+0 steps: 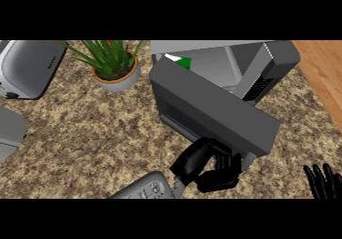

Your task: Pick up the milk, place it into the microwave and close the microwave

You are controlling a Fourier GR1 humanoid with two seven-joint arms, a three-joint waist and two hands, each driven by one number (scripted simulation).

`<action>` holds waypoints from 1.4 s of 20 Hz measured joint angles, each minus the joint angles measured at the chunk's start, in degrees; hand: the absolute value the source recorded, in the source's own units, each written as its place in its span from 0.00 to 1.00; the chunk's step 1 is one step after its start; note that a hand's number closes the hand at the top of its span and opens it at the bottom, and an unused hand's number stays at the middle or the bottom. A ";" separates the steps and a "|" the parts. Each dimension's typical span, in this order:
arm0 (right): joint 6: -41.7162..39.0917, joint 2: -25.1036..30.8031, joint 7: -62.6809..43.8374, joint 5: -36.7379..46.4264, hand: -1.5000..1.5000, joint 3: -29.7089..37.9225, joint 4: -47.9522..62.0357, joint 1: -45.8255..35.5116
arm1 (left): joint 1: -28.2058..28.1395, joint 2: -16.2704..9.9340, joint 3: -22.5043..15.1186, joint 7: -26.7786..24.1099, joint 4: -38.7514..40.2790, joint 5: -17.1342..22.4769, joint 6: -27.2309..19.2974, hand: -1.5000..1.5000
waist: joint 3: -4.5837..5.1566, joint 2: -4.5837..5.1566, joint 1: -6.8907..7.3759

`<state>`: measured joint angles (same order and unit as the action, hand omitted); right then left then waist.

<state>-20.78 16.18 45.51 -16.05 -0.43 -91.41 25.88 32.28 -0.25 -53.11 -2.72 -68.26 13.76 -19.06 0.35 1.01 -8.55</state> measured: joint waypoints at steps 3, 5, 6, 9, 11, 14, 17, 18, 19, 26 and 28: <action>-0.27 0.84 -1.25 -0.79 0.00 -0.76 -2.65 -0.15 | 2.18 -0.09 0.31 -1.82 1.90 3.93 -2.48 0.00 | -0.02 0.53 -1.60; -0.63 1.39 -2.07 -1.58 0.00 -1.16 -4.12 0.09 | 3.59 -0.47 1.22 -3.22 3.42 5.79 -4.84 0.00 | -0.01 0.76 -2.47; -0.79 1.58 -2.40 -1.85 0.00 -1.47 -4.91 0.12 | 4.32 -0.34 1.55 -3.91 4.06 6.60 -5.90 0.00 | -0.01 0.86 -2.88; -1.58 2.60 -3.57 -3.10 0.00 -1.84 -6.64 0.46 | 6.82 0.01 2.83 -5.49 5.98 9.32 -8.89 1.00 | -0.03 1.12 -3.97; -2.07 3.31 -4.40 -3.91 0.00 -2.09 -7.94 0.53 | 8.67 0.07 4.00 -6.30 7.63 11.18 -10.01 1.00 | -0.05 1.41 -4.63; -2.81 4.41 -5.44 -4.89 0.00 -2.43 -9.71 0.81 | 10.50 0.25 5.60 -8.21 9.85 14.12 -10.86 1.00 | 0.00 1.91 -5.82; -3.49 5.17 -6.39 -5.79 0.00 -3.11 -11.68 1.00 | 12.45 0.26 7.35 -9.77 11.61 17.24 -11.07 1.00 | 0.02 2.33 -7.09; -3.64 5.29 -6.69 -6.24 0.00 -3.28 -12.18 1.22 | 13.28 0.26 7.84 -10.20 12.37 18.08 -11.10 1.00 | 0.01 2.41 -7.43; -3.80 5.46 -6.98 -6.70 0.00 -3.36 -12.65 1.30 | 13.95 0.25 8.34 -10.74 13.06 18.93 -11.07 1.00 | 0.00 2.55 -7.80; -4.64 6.67 -8.72 -9.19 0.00 -3.52 -15.50 1.67 | 19.17 0.25 11.18 -13.58 18.43 23.54 -10.75 1.00 | -0.09 3.28 -9.95; -4.90 7.08 -9.08 -9.74 0.00 -3.48 -16.34 1.67 | 19.76 0.20 11.52 -14.66 19.42 24.54 -10.78 1.00 | -0.10 3.36 -10.40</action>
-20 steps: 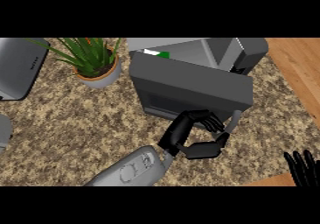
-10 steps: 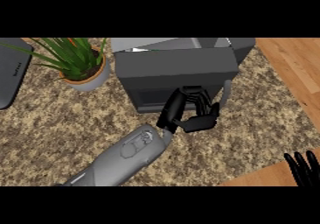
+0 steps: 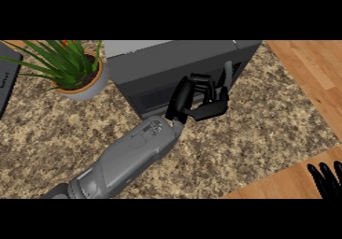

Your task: Pick up the milk, place it into the microwave and close the microwave

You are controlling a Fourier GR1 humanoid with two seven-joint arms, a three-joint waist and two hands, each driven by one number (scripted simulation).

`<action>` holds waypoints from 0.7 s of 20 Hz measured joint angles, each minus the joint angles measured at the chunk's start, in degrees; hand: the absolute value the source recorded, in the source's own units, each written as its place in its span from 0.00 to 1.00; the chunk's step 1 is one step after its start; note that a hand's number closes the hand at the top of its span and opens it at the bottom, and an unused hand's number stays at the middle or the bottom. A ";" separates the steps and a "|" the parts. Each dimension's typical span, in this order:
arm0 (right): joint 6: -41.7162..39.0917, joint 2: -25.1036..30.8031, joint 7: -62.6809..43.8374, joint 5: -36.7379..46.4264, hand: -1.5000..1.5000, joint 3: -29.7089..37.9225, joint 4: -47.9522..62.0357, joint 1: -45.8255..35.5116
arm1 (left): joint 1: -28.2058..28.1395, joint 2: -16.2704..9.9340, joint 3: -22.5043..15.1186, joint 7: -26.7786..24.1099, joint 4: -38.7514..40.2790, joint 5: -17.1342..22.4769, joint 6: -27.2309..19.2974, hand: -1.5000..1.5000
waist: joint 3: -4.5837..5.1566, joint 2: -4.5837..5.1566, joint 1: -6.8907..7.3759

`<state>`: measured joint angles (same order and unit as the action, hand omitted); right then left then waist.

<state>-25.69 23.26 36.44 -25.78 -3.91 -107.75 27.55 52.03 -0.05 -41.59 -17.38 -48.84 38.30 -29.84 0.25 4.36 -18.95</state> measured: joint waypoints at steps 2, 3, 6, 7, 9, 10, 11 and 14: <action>-0.45 0.63 -0.47 -0.53 0.00 0.02 -0.71 0.01 | -0.02 -0.06 -0.06 -0.95 0.23 0.95 -0.38 1.00 | -0.02 -0.07 -0.30; -0.60 0.80 -0.61 -0.82 0.00 0.02 -1.05 0.09 | -0.06 -0.10 -0.17 -1.63 0.40 1.20 -0.53 1.00 | -0.04 -0.08 -0.56; -1.11 1.51 -1.26 -1.68 0.00 -0.01 -2.03 0.41 | -0.08 -0.10 -0.18 -3.21 0.79 2.29 -0.87 1.00 | -0.05 -0.07 -1.02; -1.34 1.77 -1.49 -2.08 0.00 -0.01 -2.37 0.54 | 0.01 -0.10 -0.24 -3.58 0.99 2.68 -0.95 1.00 | -0.06 -0.07 -1.22; -1.60 1.94 -1.79 -2.77 0.00 -0.16 -2.95 0.49 | 0.19 -0.09 -0.41 -4.45 1.34 3.27 -0.99 1.00 | -0.10 0.00 -1.37; -1.66 2.14 -1.98 -3.08 0.00 -0.07 -3.29 0.44 | 0.23 -0.10 -0.46 -4.94 1.46 3.53 -1.02 1.00 | -0.09 0.05 -1.48; -1.81 2.36 -2.13 -3.38 0.00 0.00 -3.55 0.44 | 0.25 -0.09 -0.45 -5.32 1.54 3.88 -1.18 1.00 | -0.10 0.07 -1.63; -1.95 2.88 -2.44 -3.99 0.00 0.35 -4.64 0.46 | 0.32 -0.06 -0.53 -6.60 2.05 4.74 -1.36 1.00 | -0.09 0.03 -1.94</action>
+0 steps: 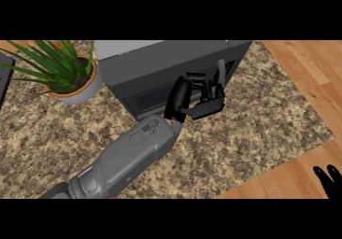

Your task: Pick up the milk, place it into the microwave and close the microwave

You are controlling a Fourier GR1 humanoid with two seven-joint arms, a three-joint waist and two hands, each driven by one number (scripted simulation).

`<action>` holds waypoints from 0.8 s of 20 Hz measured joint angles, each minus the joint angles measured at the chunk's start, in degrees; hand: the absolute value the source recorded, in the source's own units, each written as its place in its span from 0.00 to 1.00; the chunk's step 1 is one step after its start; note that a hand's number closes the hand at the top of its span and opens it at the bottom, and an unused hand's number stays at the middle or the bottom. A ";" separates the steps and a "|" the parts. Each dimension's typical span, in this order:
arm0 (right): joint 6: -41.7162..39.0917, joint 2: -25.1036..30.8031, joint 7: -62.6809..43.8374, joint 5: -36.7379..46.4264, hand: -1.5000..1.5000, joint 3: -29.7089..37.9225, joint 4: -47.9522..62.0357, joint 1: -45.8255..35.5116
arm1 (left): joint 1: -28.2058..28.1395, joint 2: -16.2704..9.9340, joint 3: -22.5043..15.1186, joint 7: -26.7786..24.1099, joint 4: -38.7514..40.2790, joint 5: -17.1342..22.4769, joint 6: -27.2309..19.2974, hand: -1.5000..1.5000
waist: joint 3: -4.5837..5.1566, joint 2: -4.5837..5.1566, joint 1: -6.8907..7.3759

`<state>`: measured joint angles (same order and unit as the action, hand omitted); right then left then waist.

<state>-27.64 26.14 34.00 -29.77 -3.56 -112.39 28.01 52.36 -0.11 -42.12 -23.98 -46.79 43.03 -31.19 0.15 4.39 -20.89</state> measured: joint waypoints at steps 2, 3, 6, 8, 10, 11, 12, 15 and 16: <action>-0.08 0.43 -0.06 -0.37 0.00 0.51 -0.65 -0.16 | 0.06 0.02 -0.12 -0.65 0.29 0.52 -0.15 1.00 | -0.02 -0.04 -0.18; -0.14 0.54 -0.12 -0.49 0.00 0.55 -0.97 -0.07 | 0.12 0.03 -0.17 -0.94 0.48 0.75 -0.23 1.00 | -0.04 -0.05 -0.35; -0.44 1.17 -0.39 -1.13 0.00 0.98 -1.84 0.21 | 0.36 0.07 -0.32 -1.78 1.08 1.46 -0.26 1.00 | -0.06 -0.06 -0.65; -0.73 1.27 -0.70 -2.04 0.00 0.77 -2.21 0.49 | 0.52 0.12 -0.44 -2.36 1.27 1.95 -0.18 1.00 | -0.10 0.03 -0.64; -1.02 1.42 -0.99 -2.94 0.00 0.64 -2.56 0.79 | 0.65 0.11 -0.56 -2.81 1.45 2.46 -0.35 1.00 | -0.14 0.08 -0.83; -1.18 1.48 -1.12 -3.33 0.00 0.54 -2.80 1.08 | 0.64 0.11 -0.56 -3.15 1.54 2.72 -0.41 1.00 | -0.14 0.08 -0.98; -1.32 1.60 -1.28 -3.69 0.00 0.49 -2.96 1.24 | 0.70 0.12 -0.58 -3.44 1.62 2.96 -0.40 1.00 | -0.14 0.13 -1.05; -1.64 2.17 -1.76 -4.58 0.00 0.70 -3.67 1.69 | 0.93 0.12 -0.83 -4.06 2.09 3.50 -0.38 1.00 | -0.15 0.16 -1.27; -1.75 2.36 -1.87 -4.81 0.00 0.80 -3.86 1.89 | 1.02 0.12 -0.96 -4.15 2.29 3.73 -0.41 1.00 | -0.16 0.11 -1.37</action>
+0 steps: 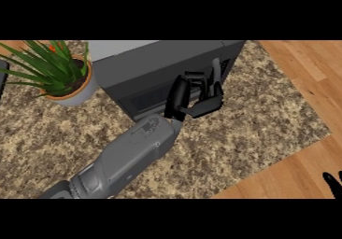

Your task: Pick up the milk, place it into the microwave and close the microwave

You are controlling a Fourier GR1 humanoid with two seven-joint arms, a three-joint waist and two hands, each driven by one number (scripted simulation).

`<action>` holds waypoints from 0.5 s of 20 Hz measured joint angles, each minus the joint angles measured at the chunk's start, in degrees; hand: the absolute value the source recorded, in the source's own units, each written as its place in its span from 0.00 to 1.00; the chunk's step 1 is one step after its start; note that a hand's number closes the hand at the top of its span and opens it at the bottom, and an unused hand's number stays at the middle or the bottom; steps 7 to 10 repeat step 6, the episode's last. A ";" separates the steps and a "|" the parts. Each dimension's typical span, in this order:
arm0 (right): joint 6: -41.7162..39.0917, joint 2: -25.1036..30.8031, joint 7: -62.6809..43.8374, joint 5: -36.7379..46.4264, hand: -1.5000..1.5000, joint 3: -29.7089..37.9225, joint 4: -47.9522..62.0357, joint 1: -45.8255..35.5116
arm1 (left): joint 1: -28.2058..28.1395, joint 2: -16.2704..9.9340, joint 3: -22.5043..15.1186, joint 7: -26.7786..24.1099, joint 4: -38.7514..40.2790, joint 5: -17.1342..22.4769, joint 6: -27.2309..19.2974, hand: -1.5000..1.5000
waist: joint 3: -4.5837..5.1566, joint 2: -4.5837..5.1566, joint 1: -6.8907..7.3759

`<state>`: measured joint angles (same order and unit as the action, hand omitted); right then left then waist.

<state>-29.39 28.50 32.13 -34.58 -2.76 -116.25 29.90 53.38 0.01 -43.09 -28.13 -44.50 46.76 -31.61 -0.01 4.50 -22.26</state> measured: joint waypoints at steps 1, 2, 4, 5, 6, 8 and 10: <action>-0.08 0.17 -0.09 -0.27 0.00 0.14 -0.29 0.14 | 0.08 0.00 -0.04 -0.21 0.17 0.23 0.14 1.00 | 0.01 -0.01 -0.03; -0.21 0.45 -0.28 -0.52 0.00 0.26 -0.57 0.26 | 0.12 0.00 -0.07 -0.38 0.24 0.46 0.01 1.00 | 0.02 0.01 -0.14; -0.44 0.83 -0.52 -0.98 0.00 0.45 -0.93 0.54 | 0.26 0.00 -0.21 -0.77 0.48 0.87 0.01 1.00 | 0.00 0.03 -0.23; -0.55 0.95 -0.59 -1.26 0.00 0.54 -1.18 0.64 | 0.30 0.00 -0.25 -0.90 0.57 1.15 -0.03 1.00 | 0.00 0.00 -0.29; -0.69 1.15 -0.70 -1.41 0.00 0.61 -1.36 0.77 | 0.36 0.00 -0.36 -1.02 0.69 1.37 -0.06 1.00 | -0.02 -0.01 -0.38; -0.69 1.15 -0.70 -1.41 0.00 0.61 -1.36 0.77 | 0.36 0.00 -0.36 -1.02 0.69 1.37 -0.06 1.00 | -0.02 -0.01 -0.38; -0.69 1.15 -0.70 -1.41 0.00 0.61 -1.36 0.77 | 0.36 0.00 -0.36 -1.02 0.69 1.37 -0.06 1.00 | -0.02 -0.01 -0.38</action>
